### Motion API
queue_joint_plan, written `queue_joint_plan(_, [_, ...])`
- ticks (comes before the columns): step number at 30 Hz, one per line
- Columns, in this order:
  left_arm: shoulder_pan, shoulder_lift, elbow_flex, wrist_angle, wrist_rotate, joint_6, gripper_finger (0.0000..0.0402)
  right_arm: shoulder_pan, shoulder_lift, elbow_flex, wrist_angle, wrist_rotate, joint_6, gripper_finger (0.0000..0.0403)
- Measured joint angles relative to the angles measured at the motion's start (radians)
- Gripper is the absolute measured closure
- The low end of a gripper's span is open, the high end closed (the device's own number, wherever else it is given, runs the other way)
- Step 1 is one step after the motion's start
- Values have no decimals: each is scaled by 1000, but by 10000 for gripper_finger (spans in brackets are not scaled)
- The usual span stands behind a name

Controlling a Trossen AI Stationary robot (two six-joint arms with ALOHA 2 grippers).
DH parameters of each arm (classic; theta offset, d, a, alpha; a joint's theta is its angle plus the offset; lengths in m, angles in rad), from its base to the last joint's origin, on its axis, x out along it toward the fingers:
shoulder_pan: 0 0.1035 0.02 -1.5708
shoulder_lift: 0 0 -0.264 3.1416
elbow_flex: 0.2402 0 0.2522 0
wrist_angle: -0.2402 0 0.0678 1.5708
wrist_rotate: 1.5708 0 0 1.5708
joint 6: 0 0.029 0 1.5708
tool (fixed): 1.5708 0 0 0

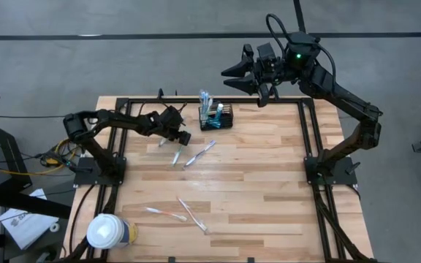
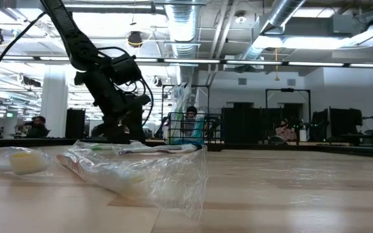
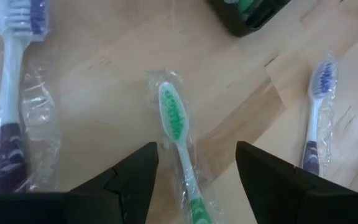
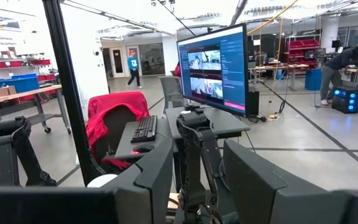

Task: Pick & Place toothbrushing station
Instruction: Put the green toothbrush into the black wire organizer

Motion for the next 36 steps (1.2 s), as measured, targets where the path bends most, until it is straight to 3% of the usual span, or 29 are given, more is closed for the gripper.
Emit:
queue_joint_plan(4, [0,3,-1,0,-3,-1,221,0,0,0,0,0,0,269])
queue_joint_plan(10, [6,6,-3,1,-15,-2,360,0,0,0,20,0,-3,269])
queue_joint_plan(12, [6,5,-3,20,-5,-6,388,0,0,0,32,0,-3,269])
queue_joint_plan(16, [1,-25,-9,108,44,-10,398,0,-2,0,38,0,-2,269])
queue_joint_plan(22, [0,-170,-7,322,66,-57,401,0,-17,0,36,0,0,269])
queue_joint_plan(29, [3,-344,-6,547,-91,85,401,-1,-36,0,31,0,0,269])
queue_joint_plan(36, [-6,-365,-5,862,-194,140,401,-1,-37,0,24,0,8,269])
